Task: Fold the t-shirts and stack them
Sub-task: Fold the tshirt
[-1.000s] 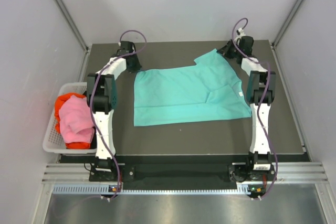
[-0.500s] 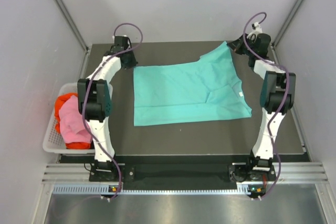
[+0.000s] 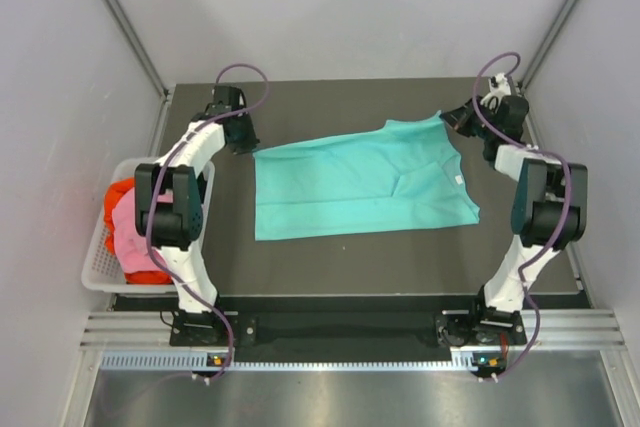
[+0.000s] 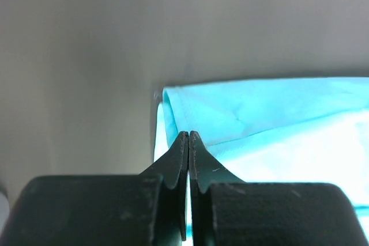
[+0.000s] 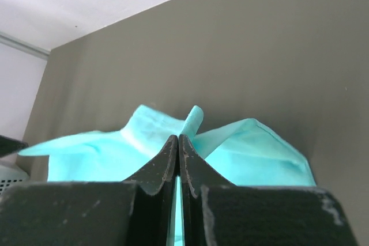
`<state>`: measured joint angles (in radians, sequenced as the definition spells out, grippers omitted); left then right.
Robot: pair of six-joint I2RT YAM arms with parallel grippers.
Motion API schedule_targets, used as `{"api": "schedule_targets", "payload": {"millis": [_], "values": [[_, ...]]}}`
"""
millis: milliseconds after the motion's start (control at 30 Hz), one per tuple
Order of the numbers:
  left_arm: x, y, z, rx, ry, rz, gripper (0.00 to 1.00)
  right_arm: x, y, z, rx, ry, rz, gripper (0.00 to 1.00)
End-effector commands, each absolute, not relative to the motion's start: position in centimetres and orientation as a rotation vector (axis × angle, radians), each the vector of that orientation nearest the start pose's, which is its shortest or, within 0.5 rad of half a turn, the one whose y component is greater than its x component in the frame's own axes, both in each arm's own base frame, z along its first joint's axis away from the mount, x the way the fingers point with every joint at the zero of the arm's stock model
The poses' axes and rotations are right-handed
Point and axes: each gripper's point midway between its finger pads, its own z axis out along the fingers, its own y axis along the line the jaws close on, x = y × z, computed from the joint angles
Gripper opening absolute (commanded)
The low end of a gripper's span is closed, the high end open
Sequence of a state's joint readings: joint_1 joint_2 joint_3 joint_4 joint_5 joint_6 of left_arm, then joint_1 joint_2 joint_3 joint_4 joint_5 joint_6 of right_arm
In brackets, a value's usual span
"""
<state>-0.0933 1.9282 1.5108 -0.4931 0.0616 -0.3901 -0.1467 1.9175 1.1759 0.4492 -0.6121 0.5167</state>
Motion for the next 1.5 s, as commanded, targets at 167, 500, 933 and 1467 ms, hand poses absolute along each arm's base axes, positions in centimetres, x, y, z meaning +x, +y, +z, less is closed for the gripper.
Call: {"api": "schedule_targets", "payload": {"millis": [167,500,933,1467], "values": [[44.4,-7.3,12.3,-0.302,2.502,-0.316,0.00,48.7,2.8,18.2,0.173,1.805,0.732,0.00],[41.9,-7.8,11.7,-0.313,2.565,-0.362,0.00,44.7,1.3,15.9,0.267,1.846,0.708,0.00],[38.3,-7.9,9.0,-0.375,2.651,-0.365,0.00,39.9,0.3,14.7,0.326,1.877,0.647,0.00],[35.7,-7.2,5.2,-0.361,2.751,-0.234,0.00,35.3,0.0,9.7,0.437,1.907,0.605,0.00]]}}
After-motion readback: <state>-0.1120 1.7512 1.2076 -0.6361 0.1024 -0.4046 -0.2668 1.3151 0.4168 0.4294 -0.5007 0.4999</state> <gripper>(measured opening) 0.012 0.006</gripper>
